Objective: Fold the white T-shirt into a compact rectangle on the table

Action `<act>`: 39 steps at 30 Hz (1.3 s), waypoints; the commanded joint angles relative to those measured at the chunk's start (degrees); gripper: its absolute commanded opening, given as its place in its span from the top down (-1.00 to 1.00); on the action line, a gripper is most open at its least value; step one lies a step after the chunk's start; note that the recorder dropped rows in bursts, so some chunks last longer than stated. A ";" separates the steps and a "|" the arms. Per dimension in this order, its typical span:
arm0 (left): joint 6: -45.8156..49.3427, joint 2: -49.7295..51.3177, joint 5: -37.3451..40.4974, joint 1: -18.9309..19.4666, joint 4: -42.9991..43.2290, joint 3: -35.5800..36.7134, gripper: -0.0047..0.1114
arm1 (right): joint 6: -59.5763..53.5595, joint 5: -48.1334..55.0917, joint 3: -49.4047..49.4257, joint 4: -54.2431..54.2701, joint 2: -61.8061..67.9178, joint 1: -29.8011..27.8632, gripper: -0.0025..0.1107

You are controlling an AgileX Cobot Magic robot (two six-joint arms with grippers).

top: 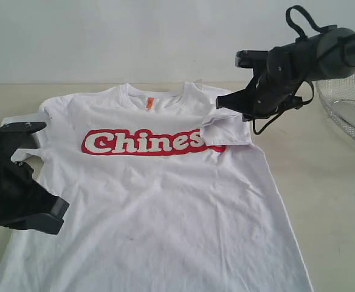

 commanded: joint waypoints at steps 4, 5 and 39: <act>0.17 -0.33 -0.73 -0.09 -0.28 -0.31 0.84 | 0.77 -2.98 -0.41 2.26 0.53 -0.02 0.96; 0.17 -0.33 -0.73 -0.09 -0.28 -0.31 0.84 | 0.77 -3.26 -0.41 2.77 0.53 -0.02 0.96; 0.22 -0.33 -1.78 -0.09 -0.53 -0.31 0.84 | -16.49 6.76 -12.33 25.29 -0.40 5.73 0.96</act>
